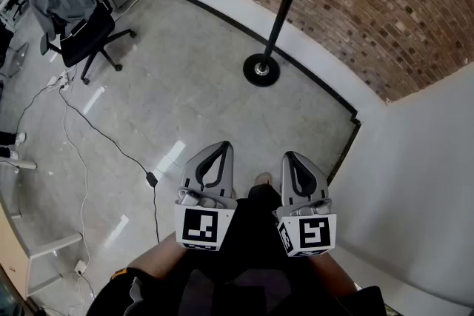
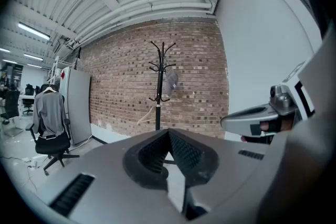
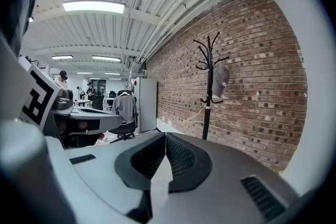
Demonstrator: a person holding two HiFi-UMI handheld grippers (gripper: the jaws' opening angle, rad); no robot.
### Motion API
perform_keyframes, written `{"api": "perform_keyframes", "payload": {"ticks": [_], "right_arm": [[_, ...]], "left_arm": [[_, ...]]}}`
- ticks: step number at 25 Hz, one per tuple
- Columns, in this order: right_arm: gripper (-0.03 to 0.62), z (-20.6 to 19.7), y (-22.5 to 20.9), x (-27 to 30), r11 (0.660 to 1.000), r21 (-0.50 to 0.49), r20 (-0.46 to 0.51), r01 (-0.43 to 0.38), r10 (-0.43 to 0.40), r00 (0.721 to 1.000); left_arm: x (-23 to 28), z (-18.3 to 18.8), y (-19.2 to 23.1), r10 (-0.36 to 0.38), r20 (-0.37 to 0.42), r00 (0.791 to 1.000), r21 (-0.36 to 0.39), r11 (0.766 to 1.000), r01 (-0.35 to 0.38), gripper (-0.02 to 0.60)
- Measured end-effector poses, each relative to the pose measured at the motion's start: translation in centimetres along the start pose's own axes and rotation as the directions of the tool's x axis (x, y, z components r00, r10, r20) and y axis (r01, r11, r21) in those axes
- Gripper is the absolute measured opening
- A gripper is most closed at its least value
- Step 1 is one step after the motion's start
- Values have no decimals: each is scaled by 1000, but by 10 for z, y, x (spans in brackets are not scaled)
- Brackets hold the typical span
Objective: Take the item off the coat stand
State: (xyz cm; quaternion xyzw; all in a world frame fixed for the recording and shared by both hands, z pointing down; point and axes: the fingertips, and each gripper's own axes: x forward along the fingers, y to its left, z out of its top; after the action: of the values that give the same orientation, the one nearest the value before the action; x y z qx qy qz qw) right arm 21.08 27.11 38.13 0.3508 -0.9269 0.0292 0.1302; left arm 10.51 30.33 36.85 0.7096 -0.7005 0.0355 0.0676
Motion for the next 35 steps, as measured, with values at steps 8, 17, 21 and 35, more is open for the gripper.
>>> {"api": "perform_keyframes", "payload": {"ticks": [8, 17, 21, 35], "right_arm": [[15, 6, -15, 52, 1000, -15, 7, -24, 24, 1000], [15, 33, -81, 163, 998, -10, 35, -67, 67, 997], [15, 42, -128, 206, 998, 0, 39, -67, 67, 997], [15, 64, -234, 262, 998, 8, 96, 55, -56, 994]], "left_arm": [[39, -3, 31, 46, -25, 999, 10, 999, -45, 31], [151, 16, 72, 115, -61, 992, 38, 993, -113, 31], [212, 29, 74, 125, -57, 991, 43, 992, -122, 31], [331, 55, 56, 48, -60, 997, 123, 992, -40, 31]]}}
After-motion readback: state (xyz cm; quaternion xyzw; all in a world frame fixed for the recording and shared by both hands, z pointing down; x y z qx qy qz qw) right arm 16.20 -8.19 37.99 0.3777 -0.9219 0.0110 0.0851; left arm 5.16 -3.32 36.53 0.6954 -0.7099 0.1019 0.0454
